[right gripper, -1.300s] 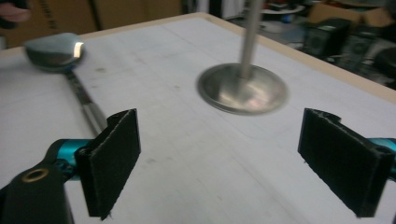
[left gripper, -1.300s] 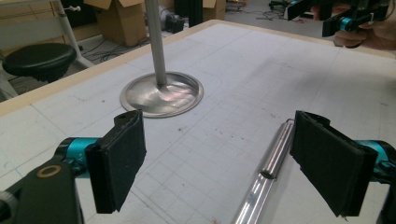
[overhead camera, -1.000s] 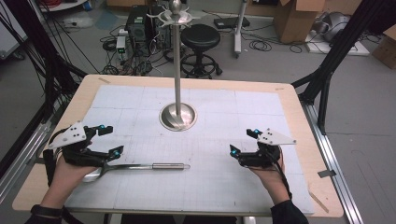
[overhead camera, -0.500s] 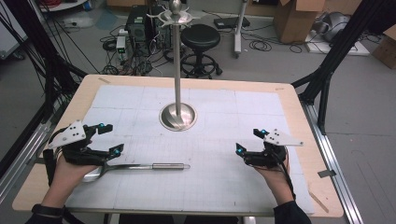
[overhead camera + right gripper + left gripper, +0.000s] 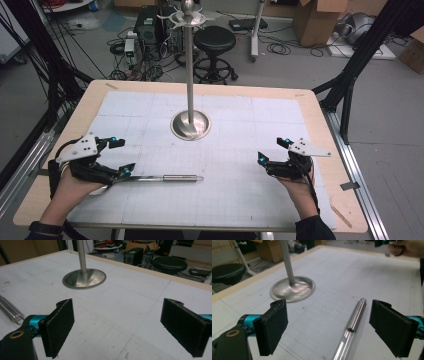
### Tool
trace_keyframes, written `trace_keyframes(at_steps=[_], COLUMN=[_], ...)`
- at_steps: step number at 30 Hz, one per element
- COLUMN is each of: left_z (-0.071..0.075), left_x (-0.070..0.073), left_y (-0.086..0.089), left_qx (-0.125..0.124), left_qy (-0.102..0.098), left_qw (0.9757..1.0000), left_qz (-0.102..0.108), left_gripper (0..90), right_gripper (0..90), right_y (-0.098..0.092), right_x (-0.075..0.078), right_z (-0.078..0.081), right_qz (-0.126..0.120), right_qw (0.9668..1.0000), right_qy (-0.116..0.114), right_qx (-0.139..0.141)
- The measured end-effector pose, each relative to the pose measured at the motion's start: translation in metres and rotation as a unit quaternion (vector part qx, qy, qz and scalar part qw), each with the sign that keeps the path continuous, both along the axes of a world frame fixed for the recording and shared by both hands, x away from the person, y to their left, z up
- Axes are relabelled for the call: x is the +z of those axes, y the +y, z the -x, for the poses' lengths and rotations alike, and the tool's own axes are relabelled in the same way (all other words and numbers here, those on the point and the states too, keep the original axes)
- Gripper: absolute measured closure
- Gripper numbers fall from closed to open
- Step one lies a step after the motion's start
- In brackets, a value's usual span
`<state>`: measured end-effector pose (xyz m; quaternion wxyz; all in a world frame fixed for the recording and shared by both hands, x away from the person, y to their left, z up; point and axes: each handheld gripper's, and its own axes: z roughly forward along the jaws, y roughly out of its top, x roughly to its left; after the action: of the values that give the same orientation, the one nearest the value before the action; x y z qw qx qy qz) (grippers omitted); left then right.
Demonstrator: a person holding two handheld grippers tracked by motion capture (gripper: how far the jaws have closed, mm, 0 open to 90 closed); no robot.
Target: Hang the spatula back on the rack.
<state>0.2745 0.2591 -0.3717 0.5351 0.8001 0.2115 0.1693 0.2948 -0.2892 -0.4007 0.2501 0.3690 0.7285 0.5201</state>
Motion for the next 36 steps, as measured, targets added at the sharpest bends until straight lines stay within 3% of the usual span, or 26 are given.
trace_keyframes(at_steps=[4,9,19,24,32,36], left_z=[-0.002,-0.008,-0.016,-0.018,-0.023,-0.024], left_x=[-0.007,-0.017,-0.038,-0.044,-0.05,-0.054], left_y=[-0.011,-0.021,-0.037,-0.04,-0.041,-0.044], left_qx=[-0.018,-0.036,-0.054,-0.057,-0.068,-0.074], left_qy=[0.018,0.043,0.08,0.093,0.121,0.131], left_qw=[0.9987,0.9956,0.9839,0.9798,0.9726,0.967], left_qz=[-0.043,-0.075,-0.15,-0.168,-0.187,-0.205], left_gripper=[15.8,16.5,18.3,21.1,33.9,38.0], right_gripper=[11.1,11.1,11.1,11.1,11.1,11.1], right_y=[0.001,0.002,0.001,0.002,0.001,0.001], right_x=[-0.001,-0.001,-0.001,-0.002,-0.002,-0.002], right_z=[-0.001,-0.001,-0.002,-0.003,-0.004,-0.004], right_qz=[0.001,-0.001,-0.001,-0.001,-0.003,-0.004], right_qw=[1.0,1.0,1.0,0.9999,0.9999,0.9999], right_qy=[0.001,0.002,0.006,0.006,0.005,0.006], right_qx=[0.003,0.006,0.007,0.008,0.011,0.011])
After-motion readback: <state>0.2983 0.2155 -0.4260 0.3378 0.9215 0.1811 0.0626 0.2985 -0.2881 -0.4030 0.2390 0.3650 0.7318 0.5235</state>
